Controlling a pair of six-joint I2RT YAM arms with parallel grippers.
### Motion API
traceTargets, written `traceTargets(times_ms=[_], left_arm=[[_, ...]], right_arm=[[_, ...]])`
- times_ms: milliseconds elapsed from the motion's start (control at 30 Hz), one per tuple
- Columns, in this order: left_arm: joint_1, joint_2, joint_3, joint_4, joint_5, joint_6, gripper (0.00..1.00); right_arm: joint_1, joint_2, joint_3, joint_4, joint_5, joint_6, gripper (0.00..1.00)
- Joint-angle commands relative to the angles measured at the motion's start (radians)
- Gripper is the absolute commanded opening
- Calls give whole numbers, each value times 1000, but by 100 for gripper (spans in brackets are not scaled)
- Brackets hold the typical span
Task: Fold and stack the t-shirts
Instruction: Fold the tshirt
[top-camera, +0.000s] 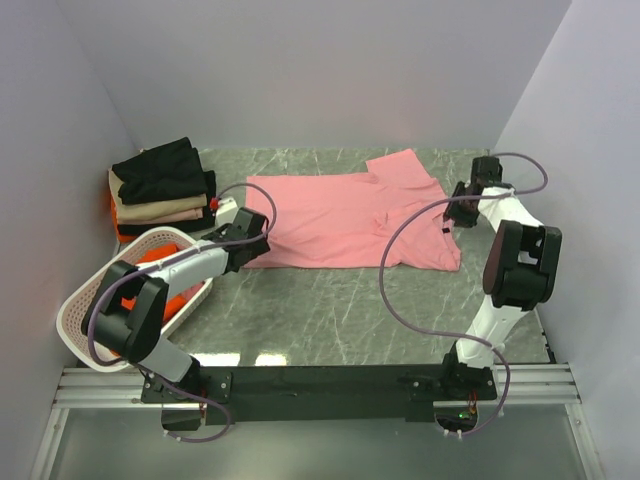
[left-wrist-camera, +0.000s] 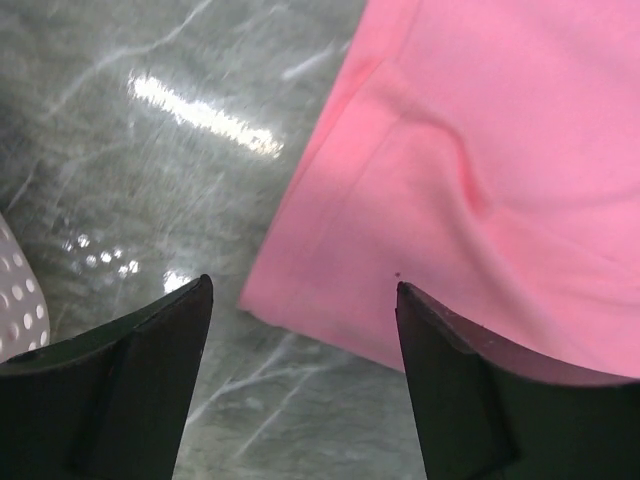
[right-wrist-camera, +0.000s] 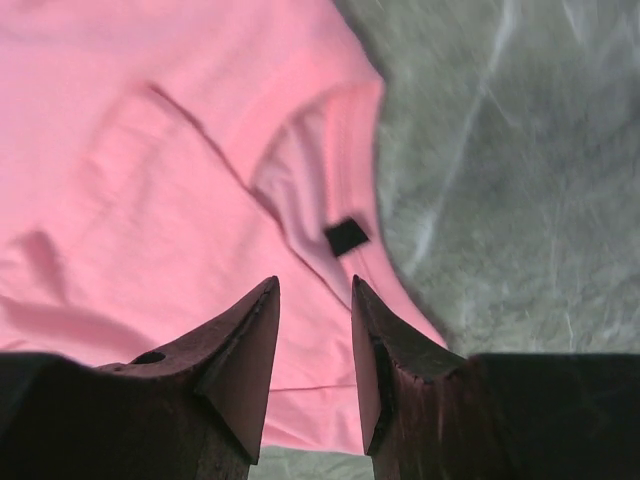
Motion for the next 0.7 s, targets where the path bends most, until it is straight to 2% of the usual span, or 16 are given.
traceTargets(times_ms=[0, 300, 433, 667], left_arm=[[-4, -41, 67, -29, -23, 36, 80], [-4, 63, 173, 37, 53, 65, 84], [-4, 117, 204, 77, 96, 64, 89], [11, 187, 239, 100, 101, 61, 94]], right_arm=[[36, 29, 129, -15, -18, -41, 42], [91, 180, 317, -89, -67, -92, 42], [123, 247, 357, -115, -55, -104, 42], [136, 272, 372, -116, -42, -102, 41]])
